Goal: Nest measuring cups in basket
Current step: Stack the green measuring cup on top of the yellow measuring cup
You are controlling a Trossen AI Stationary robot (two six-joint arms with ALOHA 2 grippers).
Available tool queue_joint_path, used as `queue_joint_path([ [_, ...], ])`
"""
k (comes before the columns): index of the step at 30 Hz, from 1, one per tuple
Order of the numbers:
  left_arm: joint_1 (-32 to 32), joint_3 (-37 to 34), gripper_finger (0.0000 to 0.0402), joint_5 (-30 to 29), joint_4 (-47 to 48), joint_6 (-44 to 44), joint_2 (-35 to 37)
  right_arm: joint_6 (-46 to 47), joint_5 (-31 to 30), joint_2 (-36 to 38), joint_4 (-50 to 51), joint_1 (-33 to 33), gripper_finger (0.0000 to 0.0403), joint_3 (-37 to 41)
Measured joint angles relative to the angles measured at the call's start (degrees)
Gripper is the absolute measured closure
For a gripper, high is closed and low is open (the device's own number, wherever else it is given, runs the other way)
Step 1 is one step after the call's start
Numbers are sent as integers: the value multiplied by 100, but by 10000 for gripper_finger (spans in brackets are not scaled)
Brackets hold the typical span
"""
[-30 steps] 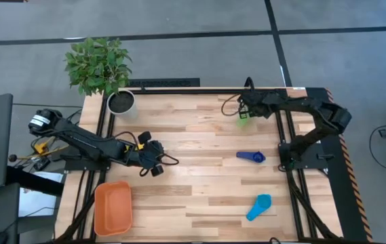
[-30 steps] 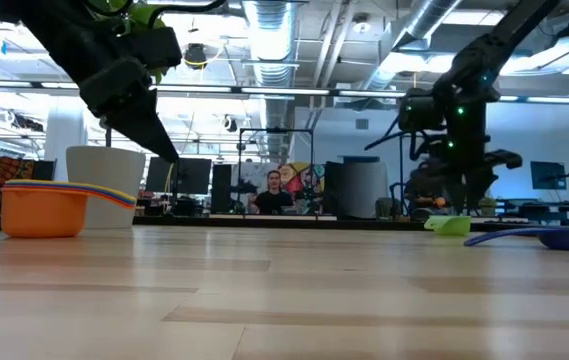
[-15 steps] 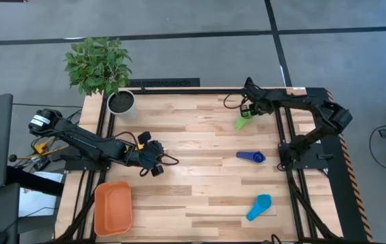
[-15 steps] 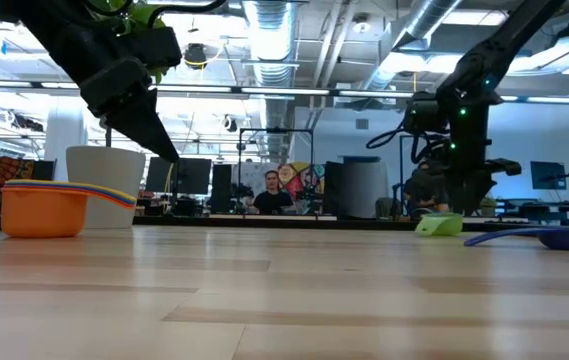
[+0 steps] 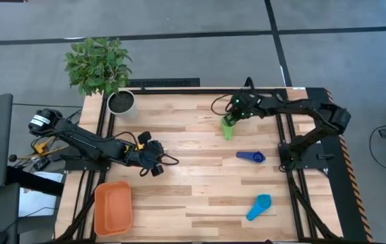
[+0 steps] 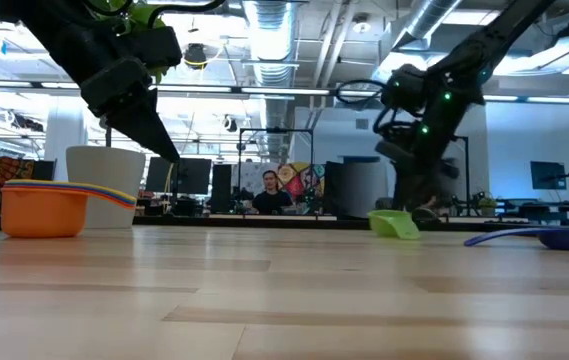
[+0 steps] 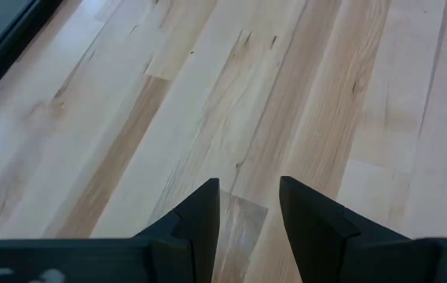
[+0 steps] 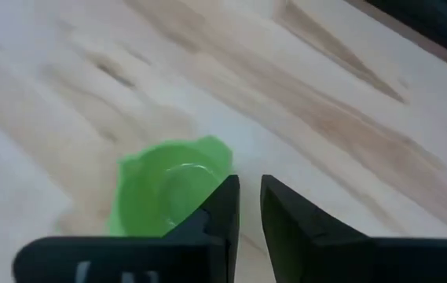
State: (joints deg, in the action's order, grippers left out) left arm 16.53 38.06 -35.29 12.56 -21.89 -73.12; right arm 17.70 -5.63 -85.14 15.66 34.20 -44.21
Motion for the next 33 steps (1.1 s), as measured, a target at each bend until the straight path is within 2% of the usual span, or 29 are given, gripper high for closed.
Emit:
queue_joint_path([
  [7, 0, 0, 277, -4, -3, -2, 0, 934, -206, -2, 82, -302, 314, 1],
  [13, 0, 0, 277, -8, -3, -36, 0, 1378, -212, -2, 481, -671, 262, 1],
  [19, 0, 0, 277, -11, -3, -78, 0, 1069, -199, -2, 569, -901, 185, 1],
  [22, 0, 0, 277, -11, -3, -79, 0, 794, -201, -2, 530, -983, 159, 1],
  [26, 0, 0, 277, -83, -3, -83, 0, 745, -300, -2, 510, -996, 148, 1],
  [29, 0, 0, 277, -138, -3, -118, 0, 733, -608, -2, 431, -968, 148, 1],
  [33, 0, 0, 277, -232, -3, -118, 0, 546, -738, -2, -12, -803, 148, 1],
])
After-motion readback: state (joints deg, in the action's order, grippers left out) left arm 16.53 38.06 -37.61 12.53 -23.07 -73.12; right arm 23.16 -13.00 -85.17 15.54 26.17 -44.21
